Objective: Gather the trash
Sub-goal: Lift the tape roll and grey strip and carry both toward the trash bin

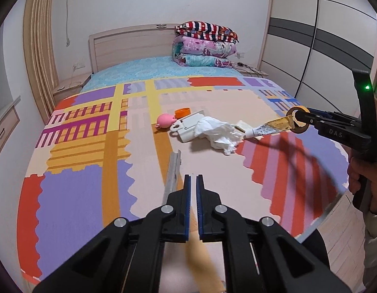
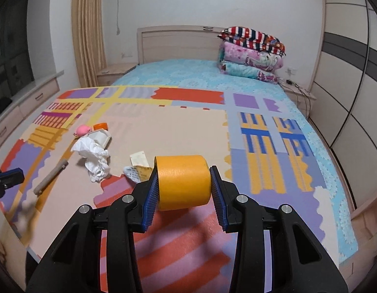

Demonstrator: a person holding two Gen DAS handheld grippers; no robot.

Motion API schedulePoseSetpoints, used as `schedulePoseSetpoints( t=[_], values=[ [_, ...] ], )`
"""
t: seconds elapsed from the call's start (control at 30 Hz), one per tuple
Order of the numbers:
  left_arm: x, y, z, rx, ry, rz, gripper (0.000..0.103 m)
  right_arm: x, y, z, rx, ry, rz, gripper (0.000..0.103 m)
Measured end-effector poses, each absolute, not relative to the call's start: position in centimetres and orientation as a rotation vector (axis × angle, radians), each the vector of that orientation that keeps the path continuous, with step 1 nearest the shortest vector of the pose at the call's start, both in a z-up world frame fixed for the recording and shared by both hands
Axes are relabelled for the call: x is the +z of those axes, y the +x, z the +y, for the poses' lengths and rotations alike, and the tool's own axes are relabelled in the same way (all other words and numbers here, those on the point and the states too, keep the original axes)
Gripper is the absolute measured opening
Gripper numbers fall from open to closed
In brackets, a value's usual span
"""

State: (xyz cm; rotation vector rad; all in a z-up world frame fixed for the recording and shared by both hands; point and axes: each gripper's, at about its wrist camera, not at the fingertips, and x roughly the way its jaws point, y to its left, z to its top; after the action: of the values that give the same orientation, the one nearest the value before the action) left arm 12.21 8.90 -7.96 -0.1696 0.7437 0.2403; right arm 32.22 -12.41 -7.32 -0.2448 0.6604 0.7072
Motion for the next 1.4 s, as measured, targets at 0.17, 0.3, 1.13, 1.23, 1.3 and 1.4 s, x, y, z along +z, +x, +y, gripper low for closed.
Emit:
schedulePoseSetpoints(
  t=[0.17, 0.3, 1.13, 1.23, 1.3, 1.4],
  values=[
    [-7.7, 11.3, 8.6, 0.24, -0.177, 0.74, 0.004, -6.3, 31.3, -13.7, 0.658, -0.269, 0.613, 0.04],
    [-7.9, 11.1, 8.3, 0.228, -0.191, 0.755, 0.005, -6.1, 30.6, -13.8, 0.603, -0.354, 0.558, 0.04],
    [-12.3, 12.7, 10.0, 0.301, -0.188, 0.873, 0.005, -3.5, 30.7, -15.1, 0.615, -0.263, 0.434, 0.04],
    [-12.4, 12.9, 10.2, 0.306, -0.186, 0.875, 0.005, -3.4, 30.5, -14.3, 0.627, -0.285, 0.435, 0.04],
    [-12.5, 13.1, 10.2, 0.308, -0.179, 0.879, 0.005, -3.5, 30.4, -14.1, 0.63, -0.288, 0.439, 0.04],
    [-12.5, 13.1, 10.1, 0.305, -0.168, 0.876, 0.005, -3.6, 30.0, -14.0, 0.637, -0.293, 0.441, 0.04]
  ],
)
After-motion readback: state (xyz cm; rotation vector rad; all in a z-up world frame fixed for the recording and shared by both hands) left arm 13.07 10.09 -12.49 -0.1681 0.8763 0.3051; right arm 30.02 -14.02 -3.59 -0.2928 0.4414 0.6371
